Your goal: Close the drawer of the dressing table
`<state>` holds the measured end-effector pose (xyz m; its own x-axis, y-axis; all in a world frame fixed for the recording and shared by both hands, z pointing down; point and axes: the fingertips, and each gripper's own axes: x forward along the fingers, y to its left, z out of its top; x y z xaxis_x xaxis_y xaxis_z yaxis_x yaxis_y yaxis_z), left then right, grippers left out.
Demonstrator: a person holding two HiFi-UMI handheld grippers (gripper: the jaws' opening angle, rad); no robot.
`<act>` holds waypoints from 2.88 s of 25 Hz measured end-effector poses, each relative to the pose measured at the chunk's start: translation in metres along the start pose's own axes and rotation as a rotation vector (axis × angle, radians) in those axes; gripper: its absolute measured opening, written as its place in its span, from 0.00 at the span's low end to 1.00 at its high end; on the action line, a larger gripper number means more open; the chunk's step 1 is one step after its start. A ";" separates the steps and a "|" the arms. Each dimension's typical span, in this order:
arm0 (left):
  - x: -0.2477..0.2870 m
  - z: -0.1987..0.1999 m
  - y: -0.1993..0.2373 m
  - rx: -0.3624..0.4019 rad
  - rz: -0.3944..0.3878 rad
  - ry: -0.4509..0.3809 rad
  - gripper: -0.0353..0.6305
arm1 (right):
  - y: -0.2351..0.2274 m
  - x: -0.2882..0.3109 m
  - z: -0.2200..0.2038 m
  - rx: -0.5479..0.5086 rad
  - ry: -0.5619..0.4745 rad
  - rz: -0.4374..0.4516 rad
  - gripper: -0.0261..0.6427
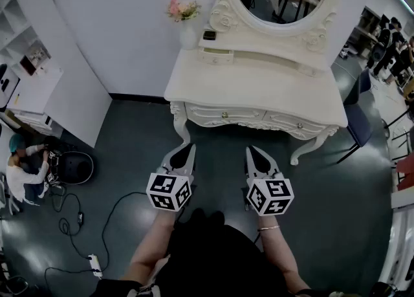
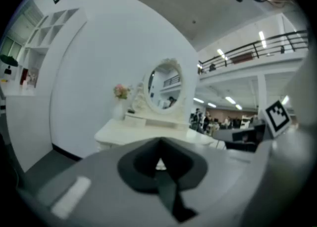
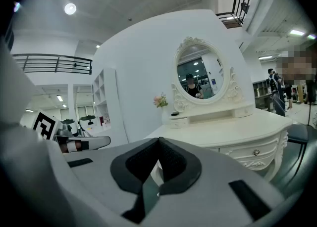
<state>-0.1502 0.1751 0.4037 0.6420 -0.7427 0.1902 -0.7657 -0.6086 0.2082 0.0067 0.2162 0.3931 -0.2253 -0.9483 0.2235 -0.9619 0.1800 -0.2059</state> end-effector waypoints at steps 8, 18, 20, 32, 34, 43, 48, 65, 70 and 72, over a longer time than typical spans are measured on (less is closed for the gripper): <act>0.010 0.002 -0.020 0.034 0.012 -0.006 0.06 | -0.011 -0.009 0.006 -0.031 -0.022 0.018 0.05; 0.012 0.006 -0.024 0.040 0.051 -0.019 0.08 | -0.016 -0.015 0.004 -0.033 -0.019 0.041 0.05; 0.014 0.007 -0.024 0.040 0.054 -0.021 0.09 | -0.017 -0.016 0.003 -0.029 -0.021 0.045 0.05; 0.036 0.003 -0.022 0.024 0.074 -0.001 0.20 | -0.032 -0.009 0.005 0.004 -0.024 0.051 0.05; 0.044 0.003 -0.018 0.026 0.076 0.004 0.22 | -0.038 -0.004 0.006 0.008 -0.023 0.046 0.05; 0.097 0.009 0.006 0.026 0.066 0.029 0.26 | -0.058 0.037 0.016 -0.005 -0.011 0.022 0.05; 0.143 0.016 0.030 0.019 0.056 0.044 0.29 | -0.072 0.078 0.024 -0.009 0.006 0.014 0.05; 0.290 0.042 0.120 0.004 0.033 0.133 0.32 | -0.117 0.238 0.063 -0.040 0.067 -0.031 0.05; 0.322 0.043 0.131 0.009 0.008 0.163 0.32 | -0.126 0.265 0.068 -0.026 0.076 -0.046 0.05; 0.332 0.044 0.134 0.008 -0.002 0.172 0.32 | -0.130 0.274 0.071 -0.018 0.074 -0.055 0.05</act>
<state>-0.0416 -0.1651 0.4524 0.6399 -0.6834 0.3513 -0.7645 -0.6125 0.2011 0.0807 -0.0856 0.4131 -0.1825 -0.9350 0.3042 -0.9755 0.1335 -0.1747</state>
